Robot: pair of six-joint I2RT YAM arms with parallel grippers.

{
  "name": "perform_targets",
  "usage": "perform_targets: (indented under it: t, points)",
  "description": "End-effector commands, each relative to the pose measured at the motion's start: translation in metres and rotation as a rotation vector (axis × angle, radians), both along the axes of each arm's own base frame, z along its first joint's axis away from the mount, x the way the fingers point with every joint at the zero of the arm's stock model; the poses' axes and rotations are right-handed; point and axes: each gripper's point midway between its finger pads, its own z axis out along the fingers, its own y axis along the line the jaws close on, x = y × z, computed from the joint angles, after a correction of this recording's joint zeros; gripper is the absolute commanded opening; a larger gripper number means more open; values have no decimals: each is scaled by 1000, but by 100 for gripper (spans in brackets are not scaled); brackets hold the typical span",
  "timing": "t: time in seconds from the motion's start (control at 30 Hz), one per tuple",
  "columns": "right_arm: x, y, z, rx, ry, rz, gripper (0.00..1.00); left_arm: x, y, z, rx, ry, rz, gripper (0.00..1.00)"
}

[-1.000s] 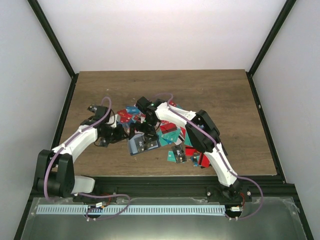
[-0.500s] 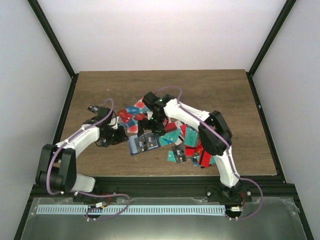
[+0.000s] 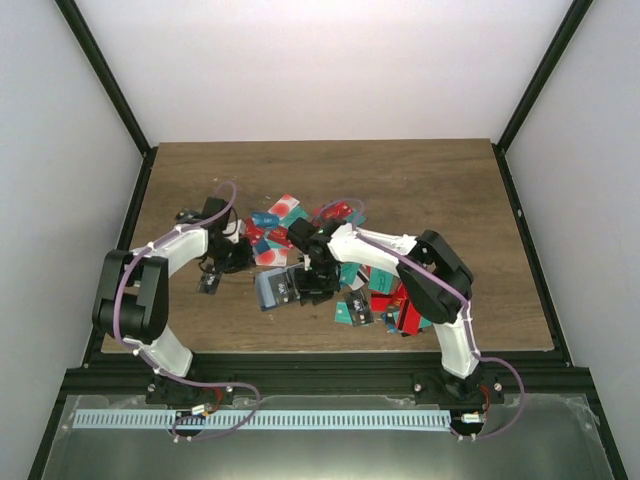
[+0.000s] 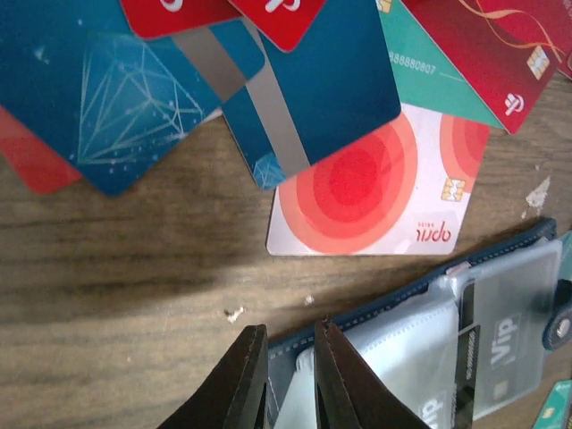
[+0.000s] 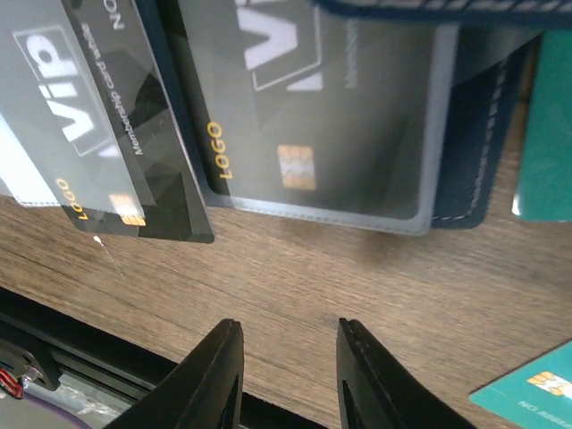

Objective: Put the credit cards into the card holder
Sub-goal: Insert the credit card into the card holder.

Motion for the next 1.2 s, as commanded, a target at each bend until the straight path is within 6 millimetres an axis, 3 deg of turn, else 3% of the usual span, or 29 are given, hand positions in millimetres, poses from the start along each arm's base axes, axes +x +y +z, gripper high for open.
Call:
perform_targets:
  t: [0.0,0.37,0.7,1.17]
  points:
    - [-1,7,-7,-7,-9,-18,31,10,1,-6,22,-2,-32,18]
    - [2,9,-26,-50,6,-38,28,17,-4,-18,1,23,-71,18]
    - [18,30,-26,-37,0,-31,27,12,-8,-24,-26,42,-79,18]
    - [30,64,-20,36,39,-30,25,-19,-13,-39,-87,101,-55,17]
